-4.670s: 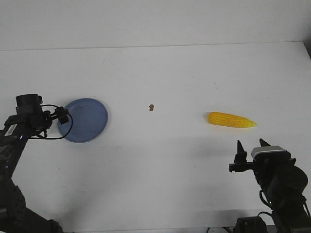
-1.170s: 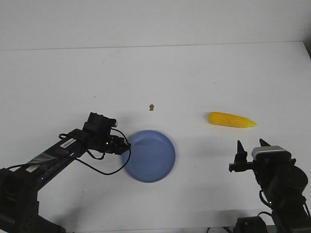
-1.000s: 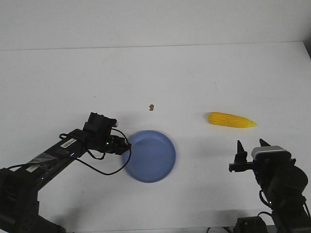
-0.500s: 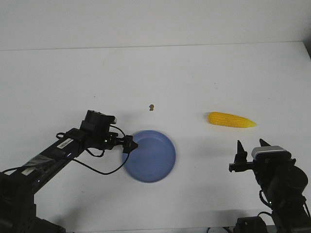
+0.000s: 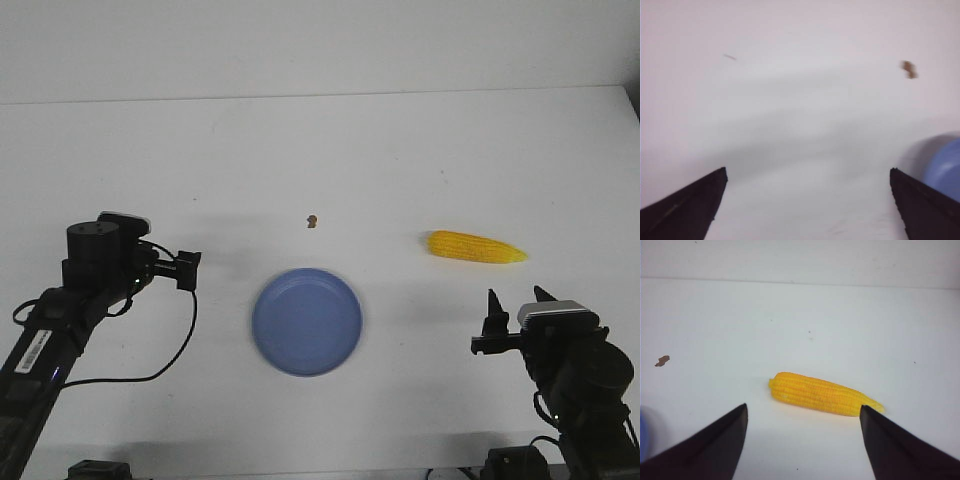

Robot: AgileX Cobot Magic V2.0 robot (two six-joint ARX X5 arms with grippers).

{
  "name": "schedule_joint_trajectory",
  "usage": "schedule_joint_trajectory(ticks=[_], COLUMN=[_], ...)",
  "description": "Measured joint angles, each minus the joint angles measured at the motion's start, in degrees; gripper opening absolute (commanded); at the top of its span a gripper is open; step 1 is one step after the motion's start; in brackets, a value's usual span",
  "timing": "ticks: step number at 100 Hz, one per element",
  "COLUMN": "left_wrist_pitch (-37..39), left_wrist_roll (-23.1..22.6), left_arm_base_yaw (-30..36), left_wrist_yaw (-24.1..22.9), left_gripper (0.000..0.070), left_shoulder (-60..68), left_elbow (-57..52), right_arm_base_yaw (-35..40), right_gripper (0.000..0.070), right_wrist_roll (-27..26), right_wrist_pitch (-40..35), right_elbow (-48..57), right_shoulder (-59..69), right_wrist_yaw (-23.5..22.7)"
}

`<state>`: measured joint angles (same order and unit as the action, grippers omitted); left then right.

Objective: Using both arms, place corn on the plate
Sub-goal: 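Pull the left gripper back away from the plate, then reach the right gripper down over the yellow corn cob and grasp it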

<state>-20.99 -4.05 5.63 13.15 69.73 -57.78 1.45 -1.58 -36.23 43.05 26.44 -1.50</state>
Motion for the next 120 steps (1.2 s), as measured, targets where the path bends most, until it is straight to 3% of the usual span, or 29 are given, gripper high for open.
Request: schedule_joint_trajectory(ticks=[27,51,71,97,120], left_wrist_pitch=[-0.02,0.07,0.81,0.81,0.81], left_wrist_roll=[-5.97,-5.97,-5.68,-4.96,-4.17], left_arm_base_yaw=[-0.50,-0.50,-0.50,-0.50,-0.50], left_wrist_yaw=[-1.25,-1.27,-1.25,-1.25,-1.25], left_gripper=[0.0672,0.0672,0.0672,0.0672,0.0672], left_shoulder=[-3.28,-3.28,-3.28,-3.28,-3.28], left_elbow=[0.00,0.00,0.00,0.00,0.00], right_arm_base_yaw=[0.00,-0.02,0.00,0.02,-1.66], right_gripper=[0.0474,0.0474,0.0483,0.0490,0.0490], right_wrist_roll=[1.44,11.96,19.61,26.49,30.36], right_wrist_pitch=[2.80,3.61,-1.38,-3.74,-5.90], right_elbow=[0.04,1.27,8.35,21.86,28.20], right_shoulder=[2.19,15.08,32.76,52.61,62.14], right_wrist_yaw=[0.22,5.25,0.24,0.07,-1.40])
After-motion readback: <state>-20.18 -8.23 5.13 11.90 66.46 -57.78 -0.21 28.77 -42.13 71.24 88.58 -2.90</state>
